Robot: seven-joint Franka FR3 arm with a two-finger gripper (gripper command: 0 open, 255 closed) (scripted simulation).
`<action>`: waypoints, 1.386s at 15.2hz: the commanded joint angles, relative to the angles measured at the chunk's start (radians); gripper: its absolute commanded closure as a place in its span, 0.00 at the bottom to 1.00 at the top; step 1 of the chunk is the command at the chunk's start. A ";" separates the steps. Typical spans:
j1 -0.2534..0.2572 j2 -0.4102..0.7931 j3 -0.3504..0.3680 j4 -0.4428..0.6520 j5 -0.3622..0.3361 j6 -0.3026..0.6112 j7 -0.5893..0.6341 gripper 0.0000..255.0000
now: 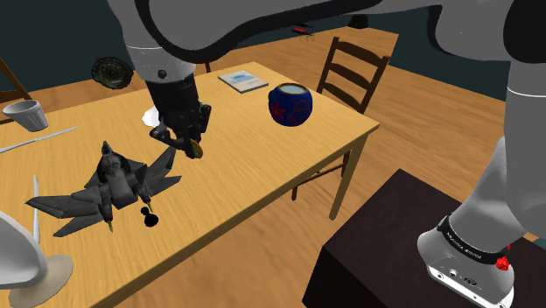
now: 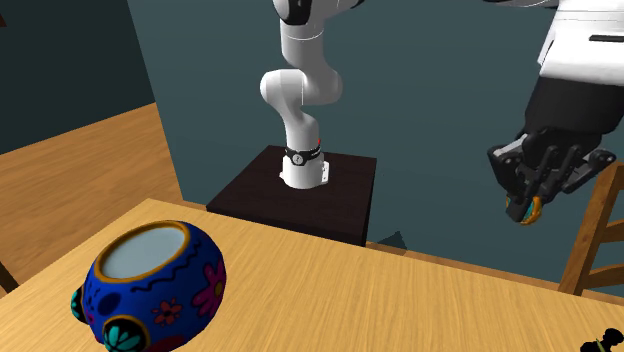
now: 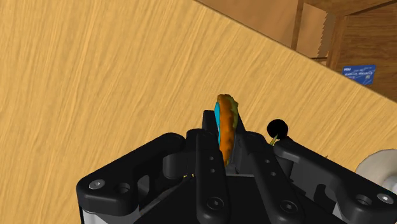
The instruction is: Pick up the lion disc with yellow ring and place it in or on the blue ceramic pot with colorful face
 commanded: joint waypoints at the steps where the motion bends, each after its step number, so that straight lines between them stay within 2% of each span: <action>1: 0.004 -0.002 0.001 0.024 0.001 -0.026 -0.001 1.00; 8: 0.023 0.011 0.002 0.135 -0.003 -0.123 -0.005 1.00; 14: -0.120 -0.111 -0.014 -0.037 0.056 -0.060 -0.134 1.00; 21: -0.253 -0.199 -0.055 -0.150 0.104 -0.022 -0.296 1.00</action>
